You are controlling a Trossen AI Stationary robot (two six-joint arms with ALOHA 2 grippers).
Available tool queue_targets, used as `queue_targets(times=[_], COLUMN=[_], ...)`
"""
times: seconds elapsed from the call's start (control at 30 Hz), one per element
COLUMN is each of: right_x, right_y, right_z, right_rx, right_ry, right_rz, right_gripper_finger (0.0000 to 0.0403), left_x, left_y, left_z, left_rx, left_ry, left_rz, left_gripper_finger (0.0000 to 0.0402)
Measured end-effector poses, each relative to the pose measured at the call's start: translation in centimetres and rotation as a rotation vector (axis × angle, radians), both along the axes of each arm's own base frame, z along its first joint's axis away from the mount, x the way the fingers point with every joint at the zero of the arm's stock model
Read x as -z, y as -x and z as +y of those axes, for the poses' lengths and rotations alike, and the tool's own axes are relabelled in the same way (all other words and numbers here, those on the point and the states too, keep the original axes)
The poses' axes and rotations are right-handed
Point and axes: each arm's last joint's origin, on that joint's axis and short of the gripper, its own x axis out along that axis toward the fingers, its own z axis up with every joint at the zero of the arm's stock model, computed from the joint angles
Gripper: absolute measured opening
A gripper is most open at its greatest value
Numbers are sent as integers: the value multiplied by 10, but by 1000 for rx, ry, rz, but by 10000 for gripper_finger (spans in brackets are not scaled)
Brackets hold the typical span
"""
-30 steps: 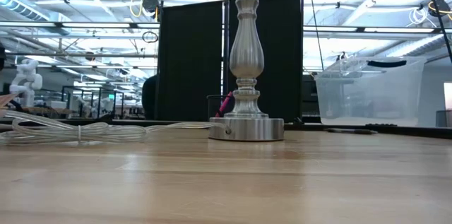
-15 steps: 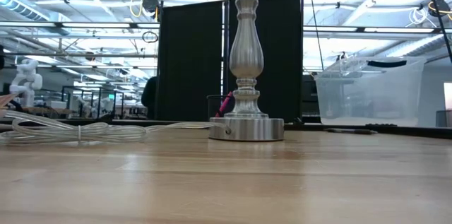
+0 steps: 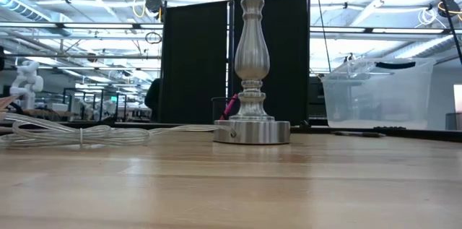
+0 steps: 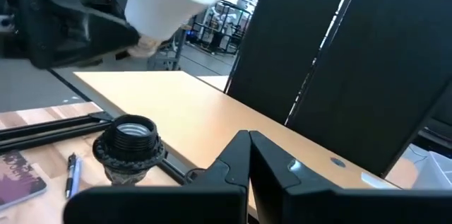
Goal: Screw lightbulb
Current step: Insert the lightbulb into the desk lamp
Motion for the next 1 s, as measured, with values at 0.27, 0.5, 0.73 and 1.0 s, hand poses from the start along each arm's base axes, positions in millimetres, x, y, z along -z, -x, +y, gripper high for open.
queue_targets(times=[0.27,0.5,0.73,1.0], right_x=[-2,-13,-21,-30], right_y=[-9,-19,-41,-50], right_z=[-5,-6,-18,-17], right_rx=[30,-24,-52,-71], right_ry=[59,85,67,106], right_rz=[104,353,414,422], right_gripper_finger=[0,0,0,0], left_x=[13,16,16,34], left_y=[-13,-15,-15,-11], left_z=[2,2,2,5], left_rx=[-1,-2,-2,-6], left_ry=[8,13,25,57], left_rz=[24,39,31,18], left_gripper_finger=[104,104,104,104])
